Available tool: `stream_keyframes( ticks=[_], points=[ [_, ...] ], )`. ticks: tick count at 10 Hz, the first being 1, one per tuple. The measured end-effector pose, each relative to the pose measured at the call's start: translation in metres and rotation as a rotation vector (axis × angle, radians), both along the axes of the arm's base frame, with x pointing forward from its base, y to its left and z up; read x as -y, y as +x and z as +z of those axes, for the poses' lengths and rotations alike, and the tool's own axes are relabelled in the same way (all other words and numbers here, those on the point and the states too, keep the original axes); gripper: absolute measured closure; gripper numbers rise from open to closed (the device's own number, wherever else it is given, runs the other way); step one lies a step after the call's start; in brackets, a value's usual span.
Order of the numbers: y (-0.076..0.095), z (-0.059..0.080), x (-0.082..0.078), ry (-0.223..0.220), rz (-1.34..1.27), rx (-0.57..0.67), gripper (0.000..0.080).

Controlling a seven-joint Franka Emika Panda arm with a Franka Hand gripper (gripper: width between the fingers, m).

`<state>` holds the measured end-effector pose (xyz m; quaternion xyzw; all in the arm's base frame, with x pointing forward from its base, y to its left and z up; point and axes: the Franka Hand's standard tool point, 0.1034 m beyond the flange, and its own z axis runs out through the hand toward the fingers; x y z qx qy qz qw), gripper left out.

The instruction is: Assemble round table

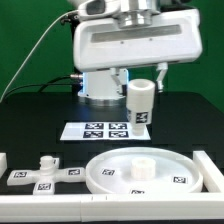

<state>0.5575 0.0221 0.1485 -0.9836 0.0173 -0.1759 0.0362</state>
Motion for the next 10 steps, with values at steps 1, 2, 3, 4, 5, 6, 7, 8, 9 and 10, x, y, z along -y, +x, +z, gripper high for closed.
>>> stream_keyframes(
  ticks=[1, 2, 3, 4, 5, 6, 7, 8, 9, 10],
  points=[
    [0.000, -0.001, -0.002, 0.001, 0.002, -0.001, 0.0396],
    [-0.001, -0.001, -0.002, 0.001, 0.003, -0.002, 0.0396],
    [0.002, -0.002, -0.001, -0.008, 0.000, 0.026, 0.0396],
    [0.006, -0.008, -0.002, -0.023, -0.006, 0.079, 0.0396],
    [0.009, -0.009, -0.007, -0.044, -0.010, 0.165, 0.0396],
    [0.008, -0.009, -0.010, -0.074, -0.014, 0.274, 0.0396],
    [-0.005, -0.033, -0.010, -0.086, -0.014, 0.269, 0.0396],
    [-0.010, -0.044, -0.011, -0.070, -0.009, 0.192, 0.0396],
    [-0.008, -0.039, -0.010, -0.069, -0.012, 0.201, 0.0396],
    [-0.010, -0.043, -0.011, -0.068, -0.009, 0.188, 0.0396]
  ],
)
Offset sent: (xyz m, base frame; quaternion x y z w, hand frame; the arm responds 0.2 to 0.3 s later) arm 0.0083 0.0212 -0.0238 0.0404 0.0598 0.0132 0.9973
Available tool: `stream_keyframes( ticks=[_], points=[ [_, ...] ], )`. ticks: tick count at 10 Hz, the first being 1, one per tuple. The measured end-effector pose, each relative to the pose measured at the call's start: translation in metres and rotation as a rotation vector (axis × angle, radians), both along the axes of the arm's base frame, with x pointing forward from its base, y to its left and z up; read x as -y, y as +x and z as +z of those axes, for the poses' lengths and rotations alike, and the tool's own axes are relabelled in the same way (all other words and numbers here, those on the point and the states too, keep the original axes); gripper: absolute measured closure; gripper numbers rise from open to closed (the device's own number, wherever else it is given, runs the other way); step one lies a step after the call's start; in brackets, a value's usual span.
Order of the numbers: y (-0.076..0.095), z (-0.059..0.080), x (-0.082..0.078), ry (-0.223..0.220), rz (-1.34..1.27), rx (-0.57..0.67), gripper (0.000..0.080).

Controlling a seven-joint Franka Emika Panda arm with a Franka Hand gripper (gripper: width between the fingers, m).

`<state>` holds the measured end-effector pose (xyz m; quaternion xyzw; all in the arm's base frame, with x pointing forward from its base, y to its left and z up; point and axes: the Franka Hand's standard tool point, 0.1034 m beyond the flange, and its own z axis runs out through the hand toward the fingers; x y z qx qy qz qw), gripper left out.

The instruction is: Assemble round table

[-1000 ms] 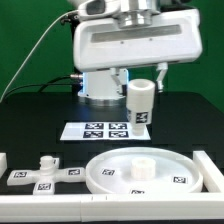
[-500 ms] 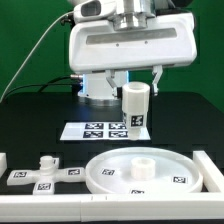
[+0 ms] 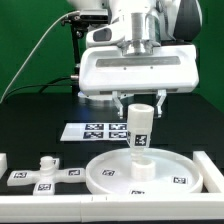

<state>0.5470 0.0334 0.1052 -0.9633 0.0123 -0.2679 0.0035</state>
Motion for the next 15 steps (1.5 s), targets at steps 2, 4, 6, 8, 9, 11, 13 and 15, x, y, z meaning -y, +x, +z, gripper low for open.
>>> stream_keyframes(
  ticks=[2, 4, 6, 8, 9, 11, 13, 15],
  points=[
    [-0.003, -0.004, -0.005, 0.008, 0.008, -0.028, 0.0396],
    [-0.002, -0.004, -0.004, 0.007, 0.007, -0.025, 0.0396],
    [0.002, -0.004, -0.001, 0.003, 0.002, -0.008, 0.0396],
    [0.007, -0.004, -0.006, 0.004, 0.008, 0.000, 0.0396],
    [0.009, -0.004, -0.009, 0.006, 0.012, -0.001, 0.0396],
    [0.009, -0.005, -0.012, 0.009, 0.016, -0.009, 0.0396],
    [0.007, -0.006, -0.011, 0.009, 0.017, -0.012, 0.0396],
    [0.006, -0.008, -0.011, 0.008, 0.017, -0.015, 0.0396]
  ],
)
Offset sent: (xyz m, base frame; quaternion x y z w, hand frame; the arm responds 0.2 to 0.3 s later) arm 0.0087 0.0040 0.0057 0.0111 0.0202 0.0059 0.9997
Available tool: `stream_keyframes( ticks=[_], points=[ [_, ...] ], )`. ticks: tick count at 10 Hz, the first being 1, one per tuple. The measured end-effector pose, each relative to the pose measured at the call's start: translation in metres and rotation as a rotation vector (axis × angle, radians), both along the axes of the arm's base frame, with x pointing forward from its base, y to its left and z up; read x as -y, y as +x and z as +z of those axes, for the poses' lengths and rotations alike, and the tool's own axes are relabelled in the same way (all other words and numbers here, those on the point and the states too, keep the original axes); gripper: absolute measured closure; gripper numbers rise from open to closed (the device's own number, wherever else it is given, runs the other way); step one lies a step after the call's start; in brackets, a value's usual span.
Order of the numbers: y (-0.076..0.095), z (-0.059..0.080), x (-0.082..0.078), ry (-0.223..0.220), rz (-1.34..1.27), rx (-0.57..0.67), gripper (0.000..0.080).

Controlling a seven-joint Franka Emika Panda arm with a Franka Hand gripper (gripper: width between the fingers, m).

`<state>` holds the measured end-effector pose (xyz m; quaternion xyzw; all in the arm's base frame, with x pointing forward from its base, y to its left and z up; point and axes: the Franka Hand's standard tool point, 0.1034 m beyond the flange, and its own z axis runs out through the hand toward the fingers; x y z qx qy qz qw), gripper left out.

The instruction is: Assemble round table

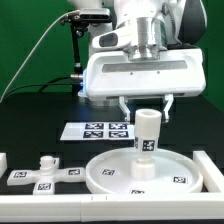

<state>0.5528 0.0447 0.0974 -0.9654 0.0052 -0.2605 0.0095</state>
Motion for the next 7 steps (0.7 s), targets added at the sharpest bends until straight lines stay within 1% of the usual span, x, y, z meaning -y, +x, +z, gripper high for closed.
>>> stream_keyframes(
  ticks=[3, 4, 7],
  points=[
    [-0.006, -0.006, 0.002, -0.004, -0.002, -0.008, 0.0396],
    [-0.007, -0.011, 0.004, -0.007, -0.005, -0.009, 0.0396],
    [-0.004, -0.011, 0.006, -0.008, -0.009, -0.001, 0.0396]
  ],
)
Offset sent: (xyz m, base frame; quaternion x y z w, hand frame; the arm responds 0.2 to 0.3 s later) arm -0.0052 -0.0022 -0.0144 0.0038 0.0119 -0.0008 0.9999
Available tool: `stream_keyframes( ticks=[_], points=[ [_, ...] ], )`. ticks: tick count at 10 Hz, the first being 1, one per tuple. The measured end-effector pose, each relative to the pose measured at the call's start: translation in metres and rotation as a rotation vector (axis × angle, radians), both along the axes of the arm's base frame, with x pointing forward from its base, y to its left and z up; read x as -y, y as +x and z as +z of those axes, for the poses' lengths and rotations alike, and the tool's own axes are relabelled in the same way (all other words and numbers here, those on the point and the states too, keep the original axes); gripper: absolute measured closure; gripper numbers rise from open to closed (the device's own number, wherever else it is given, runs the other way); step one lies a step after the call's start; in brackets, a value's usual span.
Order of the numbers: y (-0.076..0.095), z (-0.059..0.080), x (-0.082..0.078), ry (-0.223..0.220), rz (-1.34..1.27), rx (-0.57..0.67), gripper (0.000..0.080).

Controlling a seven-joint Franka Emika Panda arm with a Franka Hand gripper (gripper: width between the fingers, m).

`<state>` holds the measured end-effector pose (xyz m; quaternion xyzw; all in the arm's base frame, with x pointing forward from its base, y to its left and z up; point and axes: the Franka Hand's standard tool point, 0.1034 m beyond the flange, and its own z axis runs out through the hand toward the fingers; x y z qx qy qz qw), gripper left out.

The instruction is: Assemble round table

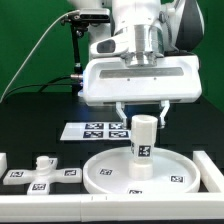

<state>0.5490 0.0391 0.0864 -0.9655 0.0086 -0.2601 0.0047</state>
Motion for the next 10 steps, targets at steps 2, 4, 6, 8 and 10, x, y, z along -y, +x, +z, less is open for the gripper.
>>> stream_keyframes(
  ticks=[2, 4, 6, 8, 10],
  points=[
    [-0.001, -0.001, 0.000, 0.002, 0.001, -0.008, 0.0396],
    [-0.001, -0.001, 0.000, 0.005, 0.001, -0.023, 0.0199],
    [0.007, 0.016, 0.005, 0.051, -0.007, -0.139, 0.0159],
    [0.005, 0.008, -0.009, 0.109, -0.011, -0.299, 0.0151],
    [0.006, 0.002, -0.015, 0.151, -0.016, -0.438, 0.0150]
  ],
)
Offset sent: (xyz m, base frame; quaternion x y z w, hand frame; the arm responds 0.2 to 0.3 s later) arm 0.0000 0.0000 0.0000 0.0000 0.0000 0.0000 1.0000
